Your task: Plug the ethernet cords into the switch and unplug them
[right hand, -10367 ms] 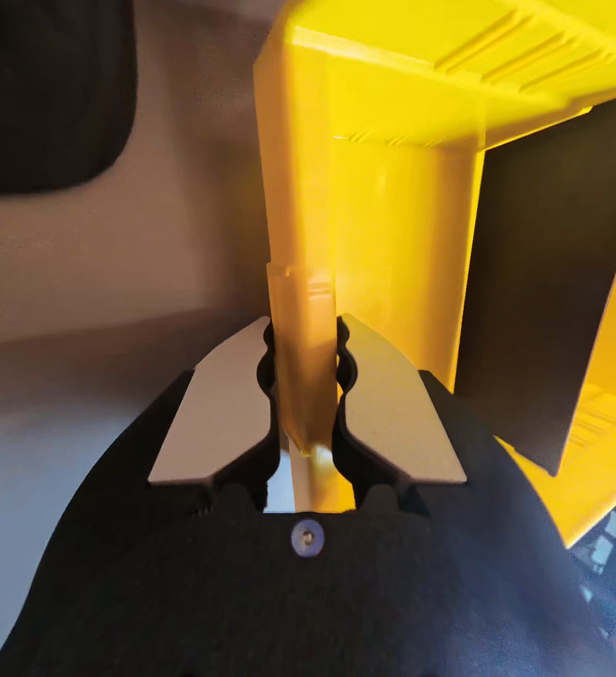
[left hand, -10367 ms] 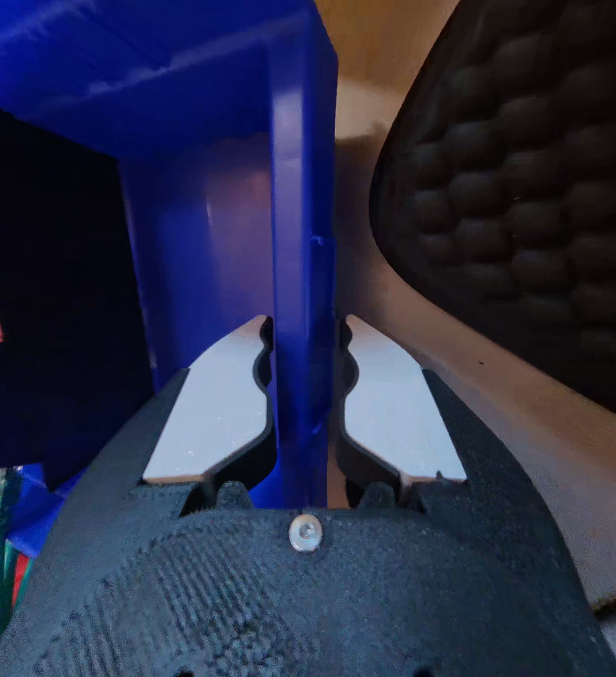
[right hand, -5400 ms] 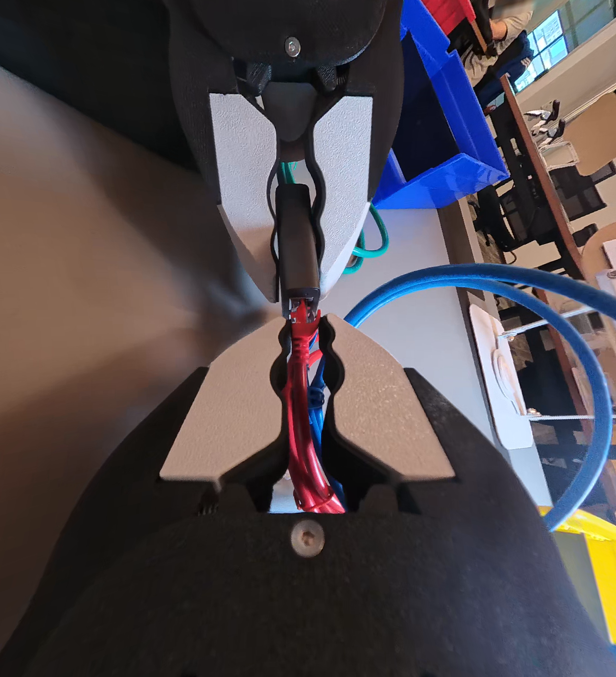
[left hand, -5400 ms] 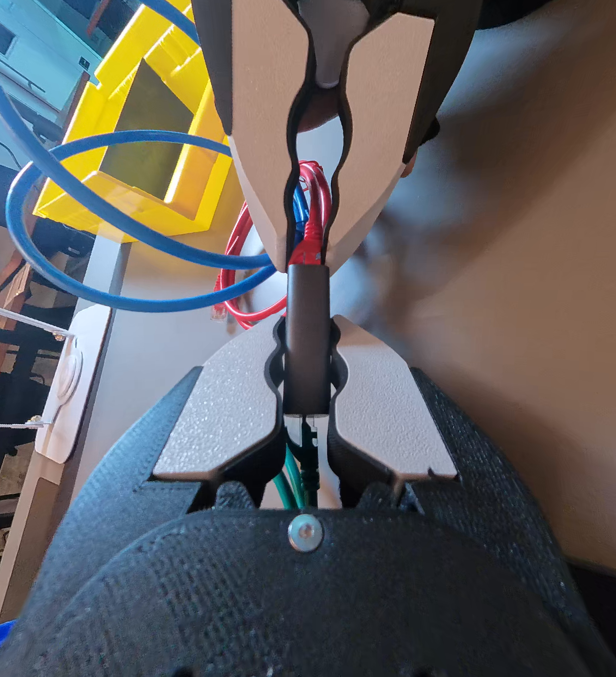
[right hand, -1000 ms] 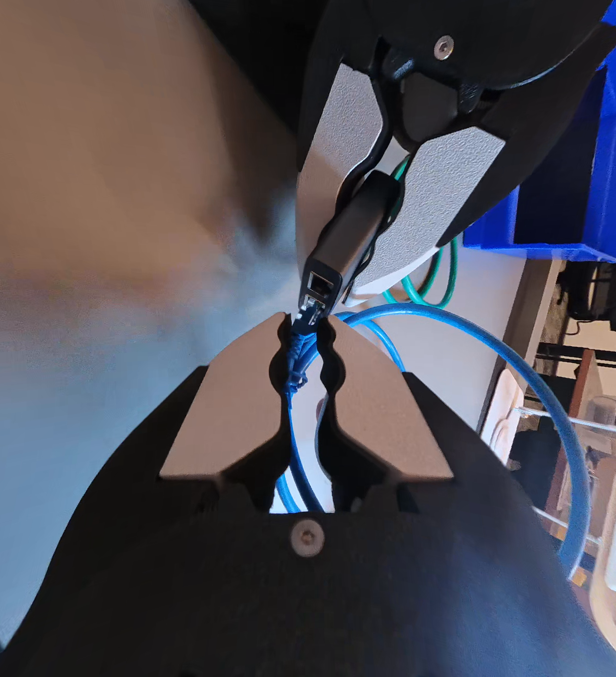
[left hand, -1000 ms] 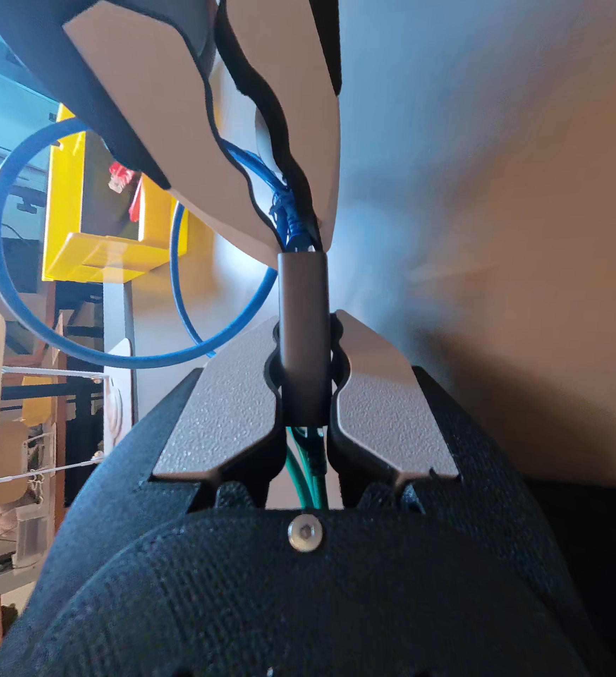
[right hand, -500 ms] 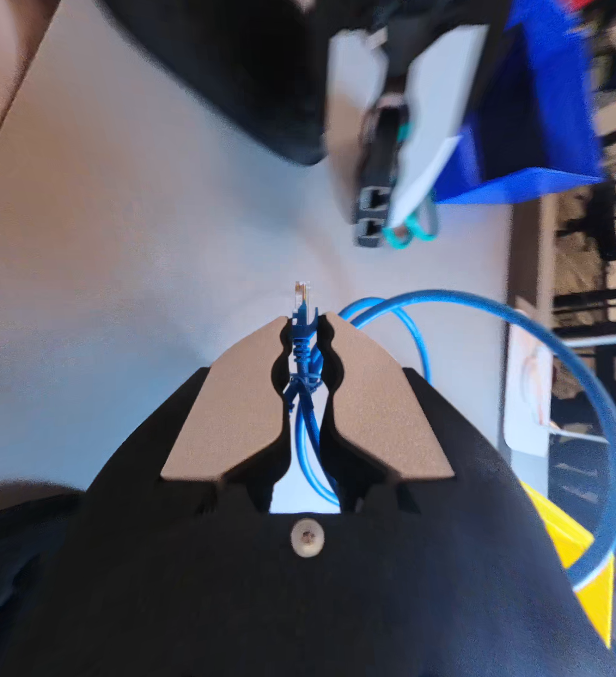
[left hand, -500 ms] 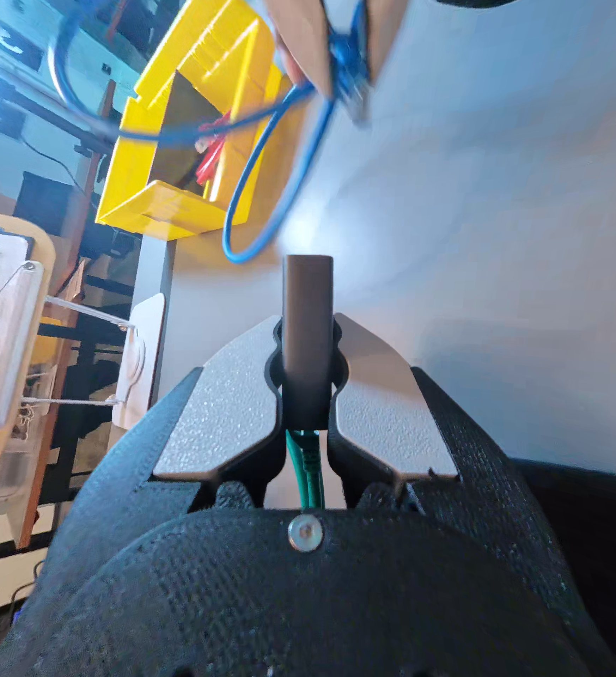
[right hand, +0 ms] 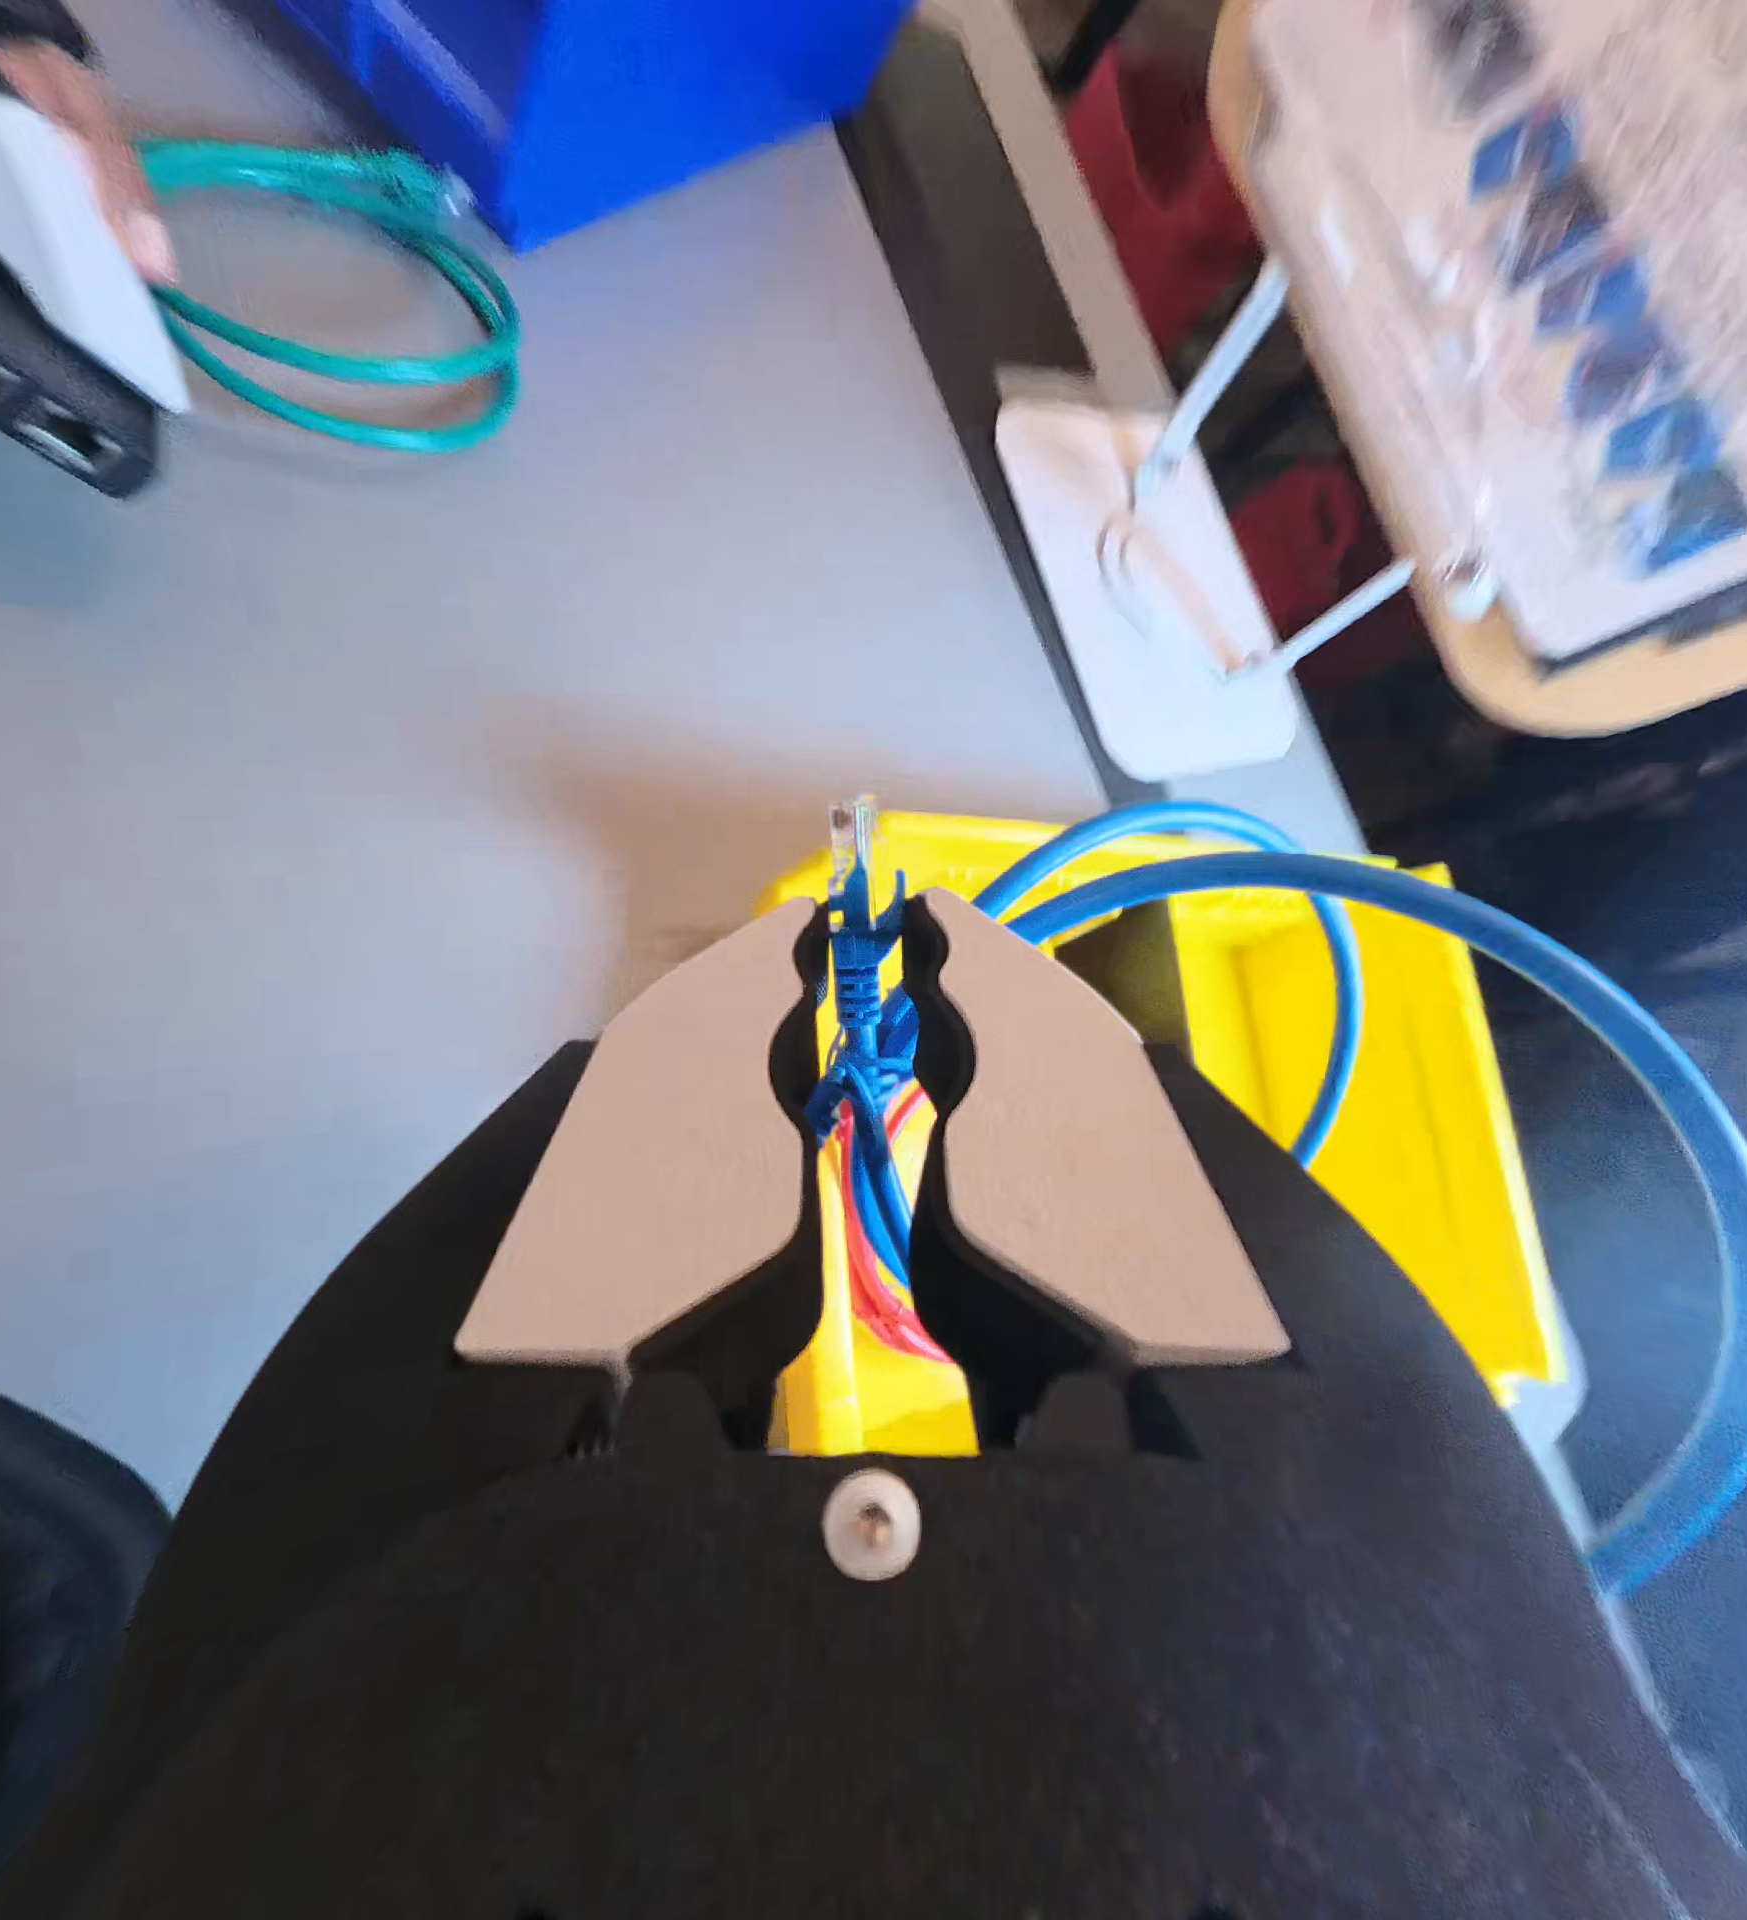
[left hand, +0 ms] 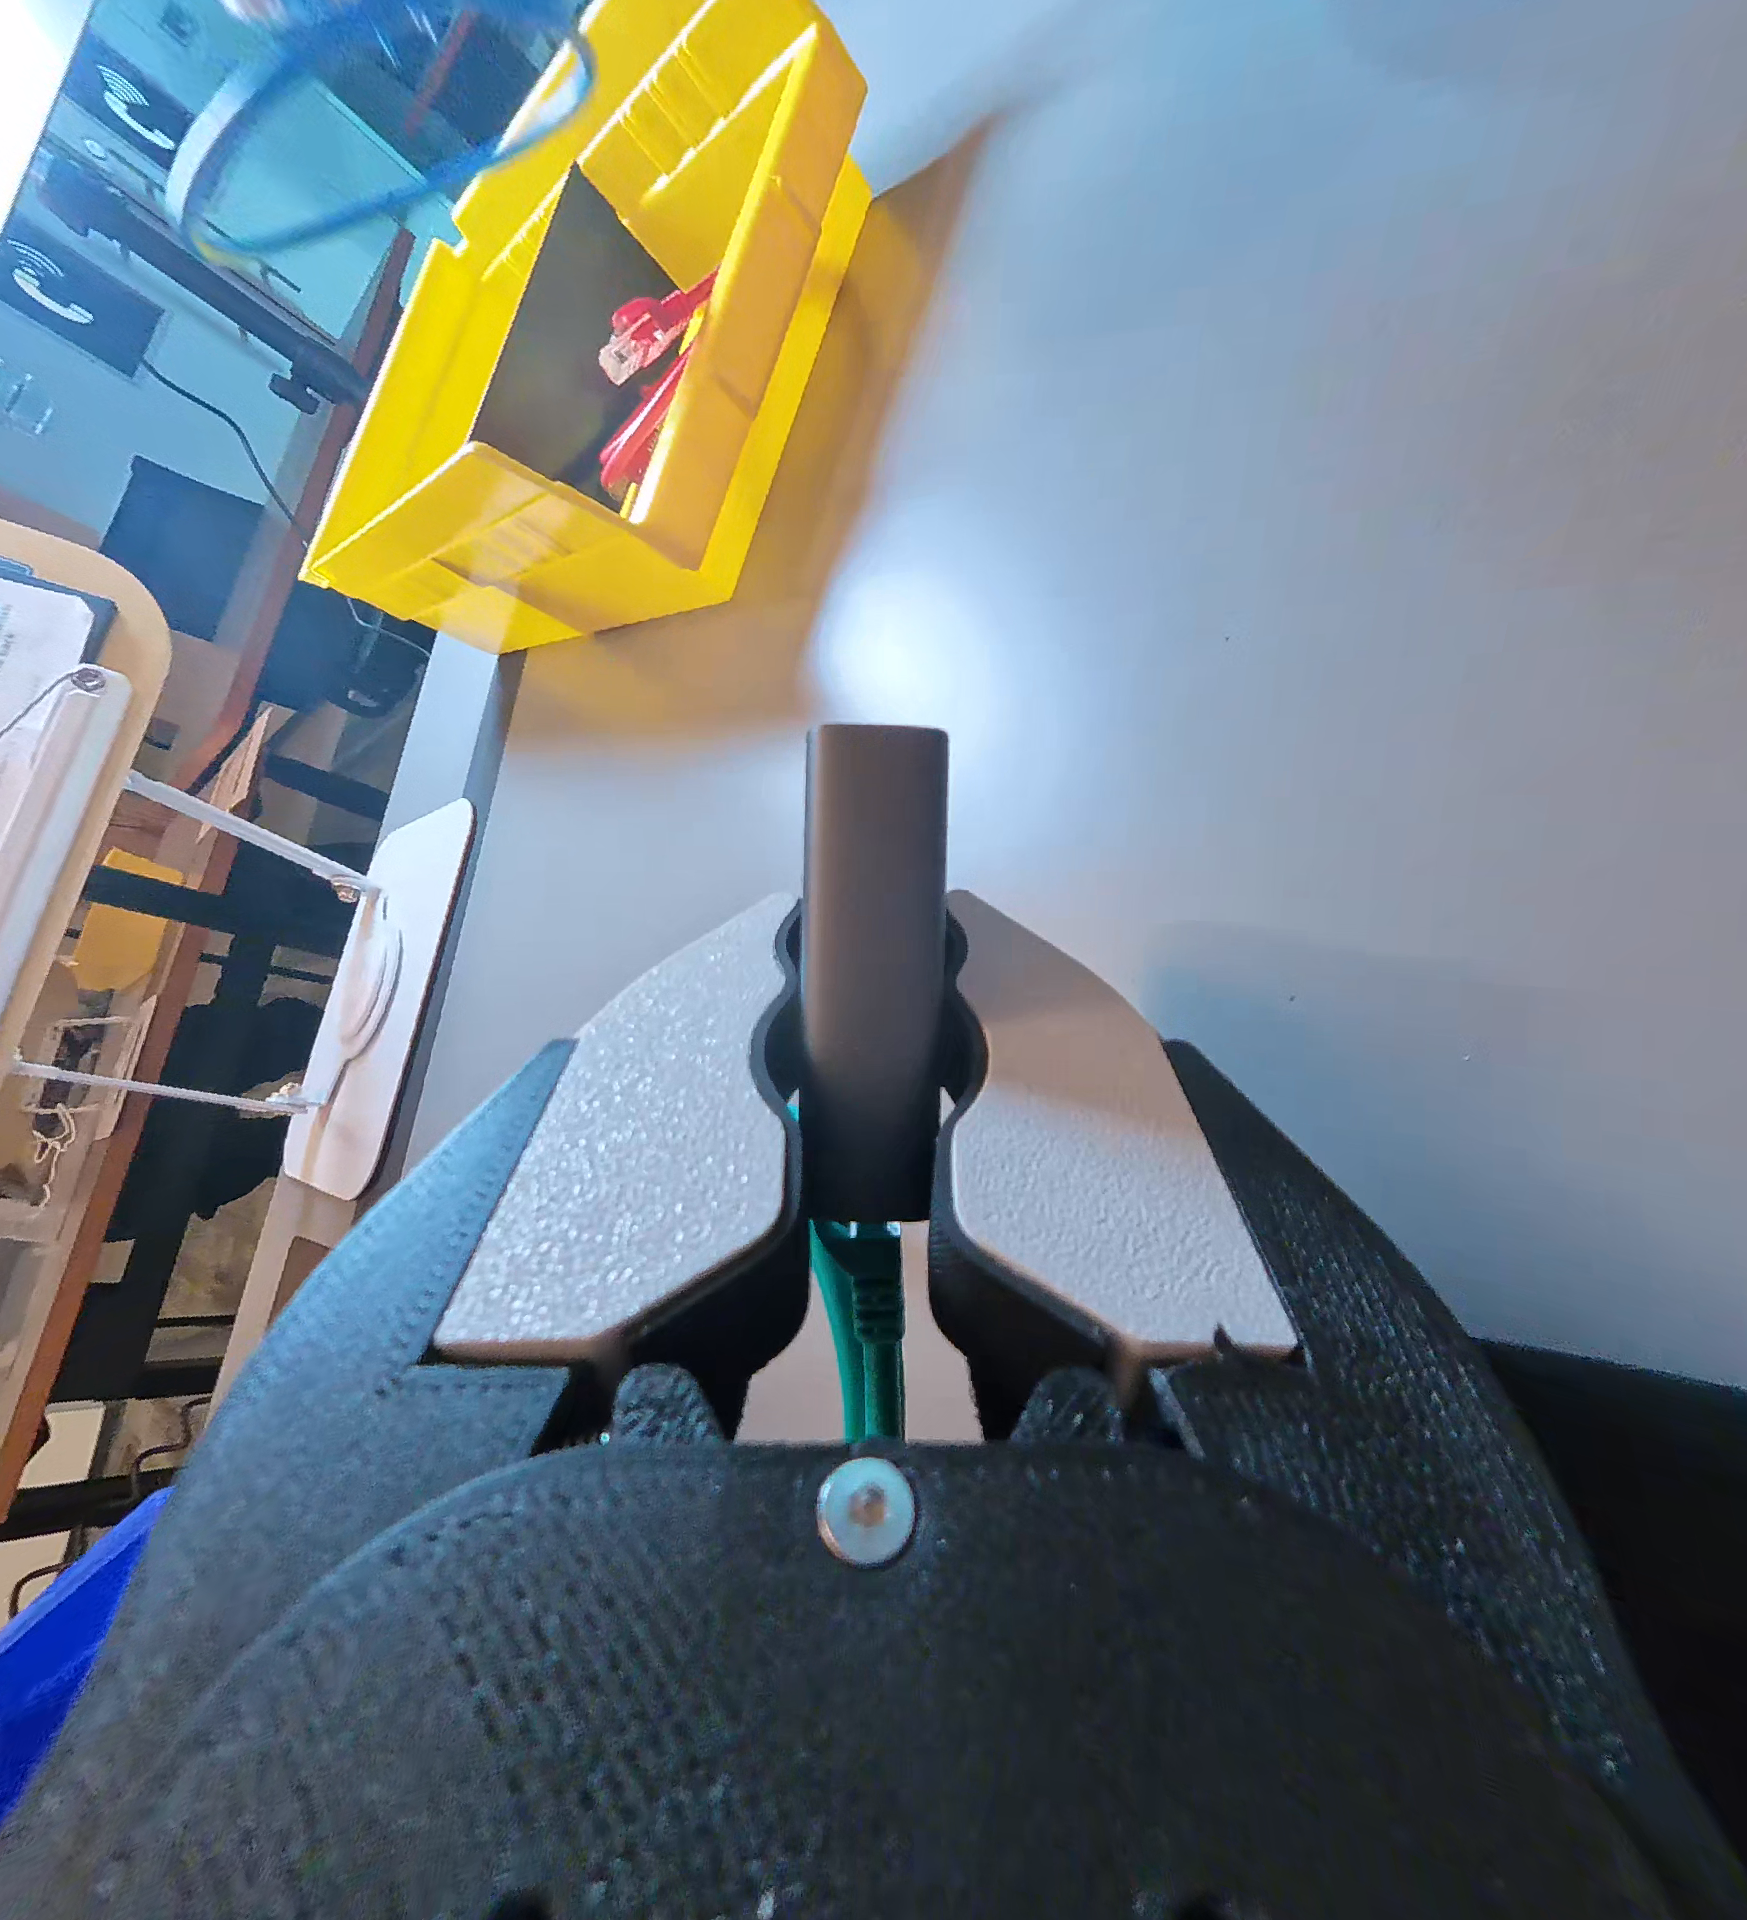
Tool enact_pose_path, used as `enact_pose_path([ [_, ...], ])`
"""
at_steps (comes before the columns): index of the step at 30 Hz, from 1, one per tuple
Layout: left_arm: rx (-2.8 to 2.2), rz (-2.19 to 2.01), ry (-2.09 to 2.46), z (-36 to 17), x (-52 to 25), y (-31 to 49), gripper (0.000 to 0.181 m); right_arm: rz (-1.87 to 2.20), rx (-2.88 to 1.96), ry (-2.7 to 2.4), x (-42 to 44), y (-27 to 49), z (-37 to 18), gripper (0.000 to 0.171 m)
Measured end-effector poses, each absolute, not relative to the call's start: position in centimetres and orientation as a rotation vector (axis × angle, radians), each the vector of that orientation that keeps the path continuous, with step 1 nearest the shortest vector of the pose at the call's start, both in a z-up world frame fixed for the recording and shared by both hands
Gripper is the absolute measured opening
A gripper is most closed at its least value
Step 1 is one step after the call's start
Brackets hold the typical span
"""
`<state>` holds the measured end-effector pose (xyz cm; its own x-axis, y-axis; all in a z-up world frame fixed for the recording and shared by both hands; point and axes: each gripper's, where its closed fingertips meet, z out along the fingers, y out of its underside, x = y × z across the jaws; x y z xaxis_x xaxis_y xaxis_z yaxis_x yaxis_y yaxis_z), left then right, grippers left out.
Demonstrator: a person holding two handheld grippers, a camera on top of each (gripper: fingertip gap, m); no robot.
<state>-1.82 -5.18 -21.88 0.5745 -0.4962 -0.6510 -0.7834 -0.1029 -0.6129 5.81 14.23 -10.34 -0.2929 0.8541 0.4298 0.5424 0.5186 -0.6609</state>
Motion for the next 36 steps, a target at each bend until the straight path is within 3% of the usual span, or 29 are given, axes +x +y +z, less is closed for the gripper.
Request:
enact_pose_path([
  [8, -1.732, 0.291, 1.016, -21.2, -1.9, -5.5, 0.021, 0.304, -1.573, -1.994, 4.2, 22.8, -20.6, 0.014],
  [12, -1.721, 0.278, 1.015, -21.1, -1.7, -5.7, 0.021, 0.331, -1.591, -1.949, 3.4, 22.5, -20.9, 0.027],
  [16, -1.691, 0.227, 0.982, -20.3, -1.4, -5.8, 0.021, 0.505, -1.429, -1.818, 3.0, 19.2, -15.3, 0.041],
  [19, -1.65, 0.151, 0.94, -18.9, -0.9, -5.9, 0.021, 0.663, -1.239, -1.796, 3.5, 13.9, -12.1, 0.041],
  [26, -1.444, -0.159, 0.808, -10.2, 1.4, -6.2, 0.021, 0.807, -0.884, -1.958, 2.4, 1.3, -15.8, 0.059],
  [31, -1.231, -0.508, 0.832, -4.9, 4.6, -7.2, 0.022, 0.92, -0.695, -1.9, 0.5, -2.9, -14.6, 0.077],
  [33, -1.173, -0.614, 0.841, -4.5, 5.4, -7.5, 0.022, 0.911, -0.633, -1.882, 0.6, -3.5, -13.9, 0.06],
  [35, -1.167, -0.64, 0.832, -5.1, 5.2, -7.1, 0.022, 0.845, -0.552, -1.831, 1.0, -3.2, -13.3, 0.014],
  [36, -1.188, -0.64, 0.821, -5.7, 4.7, -6.8, 0.021, 0.803, -0.541, -1.844, 1.3, -2.8, -13.5, 0.008],
])
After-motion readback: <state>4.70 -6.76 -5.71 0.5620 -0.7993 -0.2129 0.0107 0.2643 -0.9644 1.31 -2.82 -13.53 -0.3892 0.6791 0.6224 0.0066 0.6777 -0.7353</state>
